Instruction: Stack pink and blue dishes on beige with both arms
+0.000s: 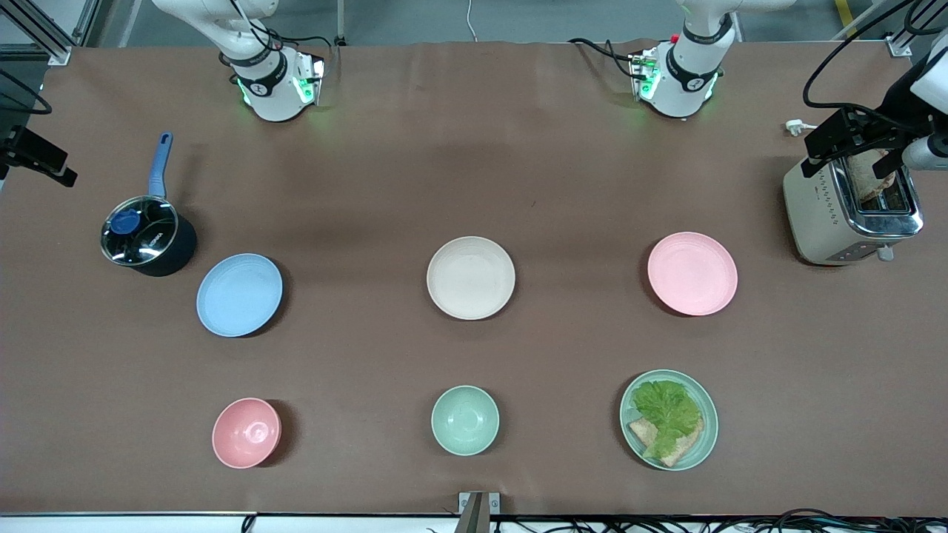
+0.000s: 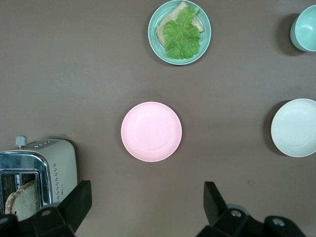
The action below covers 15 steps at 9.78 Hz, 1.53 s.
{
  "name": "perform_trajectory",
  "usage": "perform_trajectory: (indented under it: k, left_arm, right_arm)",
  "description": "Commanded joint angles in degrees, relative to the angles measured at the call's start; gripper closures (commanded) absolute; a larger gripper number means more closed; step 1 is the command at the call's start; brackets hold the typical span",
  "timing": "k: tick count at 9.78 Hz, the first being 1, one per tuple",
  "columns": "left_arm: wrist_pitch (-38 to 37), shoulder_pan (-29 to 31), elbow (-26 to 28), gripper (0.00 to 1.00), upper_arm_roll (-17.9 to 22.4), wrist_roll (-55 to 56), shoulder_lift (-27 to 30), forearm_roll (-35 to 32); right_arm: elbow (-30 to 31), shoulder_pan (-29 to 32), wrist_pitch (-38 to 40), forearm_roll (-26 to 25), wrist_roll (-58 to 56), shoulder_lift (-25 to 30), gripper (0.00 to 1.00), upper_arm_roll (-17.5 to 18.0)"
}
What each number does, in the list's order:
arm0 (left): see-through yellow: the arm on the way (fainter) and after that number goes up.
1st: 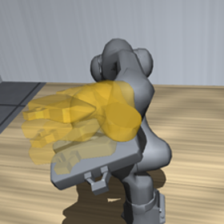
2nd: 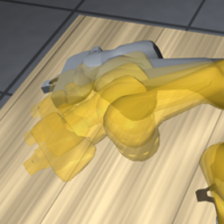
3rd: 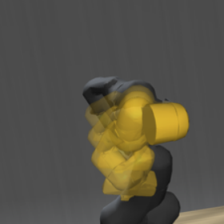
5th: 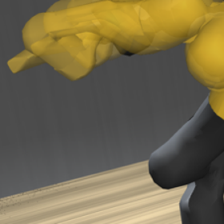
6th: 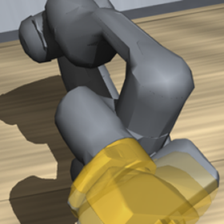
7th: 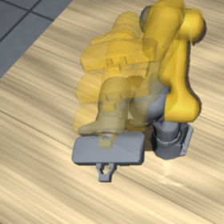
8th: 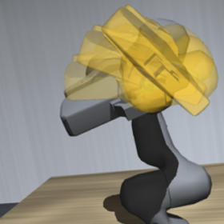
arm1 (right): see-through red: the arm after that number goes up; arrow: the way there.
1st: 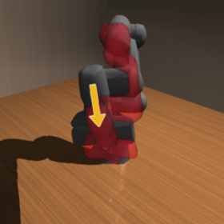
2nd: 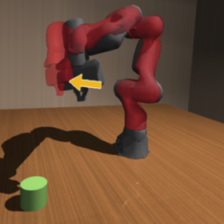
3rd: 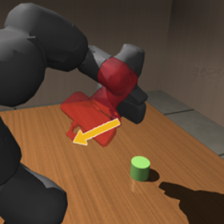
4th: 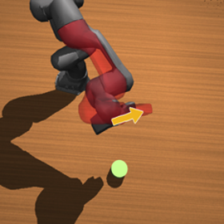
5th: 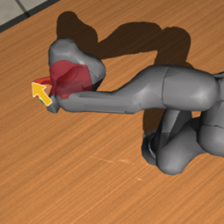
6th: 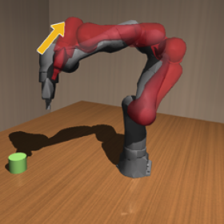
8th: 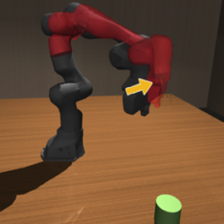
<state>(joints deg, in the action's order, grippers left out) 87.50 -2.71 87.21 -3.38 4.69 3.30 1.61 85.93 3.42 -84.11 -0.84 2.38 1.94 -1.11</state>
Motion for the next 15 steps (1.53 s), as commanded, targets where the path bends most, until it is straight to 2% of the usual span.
perform_trajectory:
  k: [1,4,5,7,9,10,12,13,15]
  left_arm:
    - [-0.6,0.3,1.7,0.00,-0.2,0.2,-0.2,-0.7]
    - [-0.3,0.6,2.8,0.01,0.6,-0.1,-2.0,-0.1]
    - [0.9,0.5,3.1,0.04,3.6,-0.5,-3.9,2.8]
    - [3.2,0.9,5.7,0.02,6.4,-2.4,-8.0,5.0]
    - [10.0,1.0,10.0,0.02,8.4,-8.8,-12.2,6.7]
    - [13.4,1.0,11.8,0.00,8.7,-13.2,-15.1,7.8]
    - [19.2,2.6,16.7,0.00,8.7,-18.5,-19.2,10.3]
    - [24.8,3.1,19.9,0.00,9.1,-22.7,-20.9,12.4]
    - [31.1,3.9,23.4,0.04,11.5,-36.8,-25.1,17.9]
  right_arm:
    - [-0.7,0.6,0.4,0.0,1.0,-0.3,0.00,0.5]
    - [-0.7,0.6,0.4,-0.4,0.7,-1.2,0.00,0.5]
    - [-0.9,0.6,0.2,-0.6,0.6,-3.0,0.00,0.5]
    - [-0.1,1.0,-1.1,2.0,-1.4,-7.5,0.00,0.6]
    - [4.7,4.4,-9.2,7.8,-8.7,-12.9,0.00,0.2]
    - [8.0,4.5,-13.5,9.2,-13.1,-14.9,0.00,-1.9]
    - [14.2,4.6,-22.8,15.1,-24.3,-19.9,0.00,-6.1]
    - [16.0,4.6,-27.4,17.9,-29.3,-22.7,0.00,-7.0]
    - [21.3,4.9,-37.1,25.5,-40.1,-27.1,0.00,-7.3]
